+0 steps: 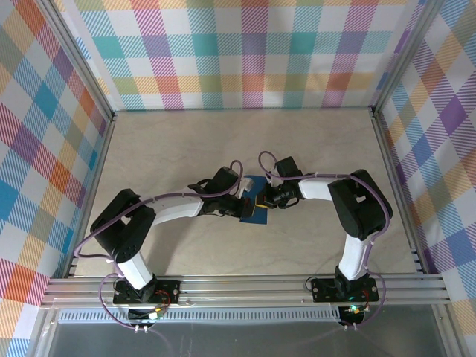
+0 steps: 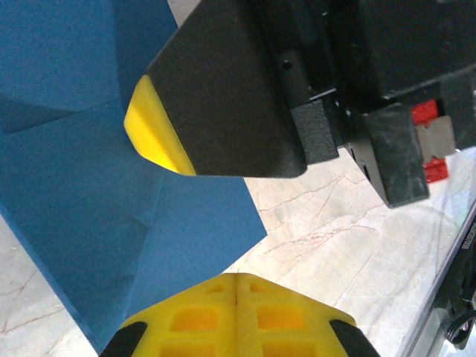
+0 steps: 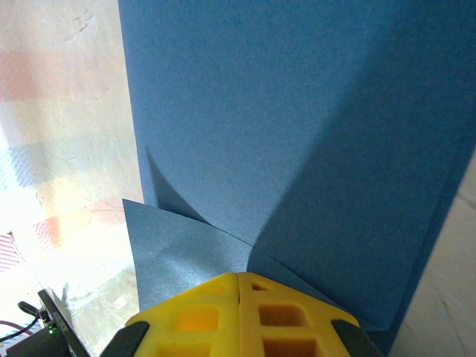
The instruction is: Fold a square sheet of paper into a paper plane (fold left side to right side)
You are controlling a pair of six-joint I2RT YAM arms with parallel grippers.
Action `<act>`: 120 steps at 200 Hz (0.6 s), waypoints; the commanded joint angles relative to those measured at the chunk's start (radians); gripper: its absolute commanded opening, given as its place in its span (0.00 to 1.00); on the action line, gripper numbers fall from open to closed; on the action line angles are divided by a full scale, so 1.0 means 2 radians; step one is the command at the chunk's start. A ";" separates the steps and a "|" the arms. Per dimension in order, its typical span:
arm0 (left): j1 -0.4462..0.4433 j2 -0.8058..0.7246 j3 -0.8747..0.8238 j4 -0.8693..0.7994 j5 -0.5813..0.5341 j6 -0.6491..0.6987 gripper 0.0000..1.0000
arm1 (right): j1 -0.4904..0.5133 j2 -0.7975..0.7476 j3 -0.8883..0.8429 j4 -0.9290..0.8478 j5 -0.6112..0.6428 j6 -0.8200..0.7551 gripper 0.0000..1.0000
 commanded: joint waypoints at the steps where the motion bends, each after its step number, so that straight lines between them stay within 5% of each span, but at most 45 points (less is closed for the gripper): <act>1: -0.001 0.021 0.003 0.023 0.006 -0.015 0.00 | -0.001 0.028 -0.015 -0.047 0.028 -0.008 0.00; 120: 0.005 0.073 0.023 0.036 0.000 -0.020 0.00 | -0.001 0.029 -0.015 -0.050 0.030 -0.010 0.00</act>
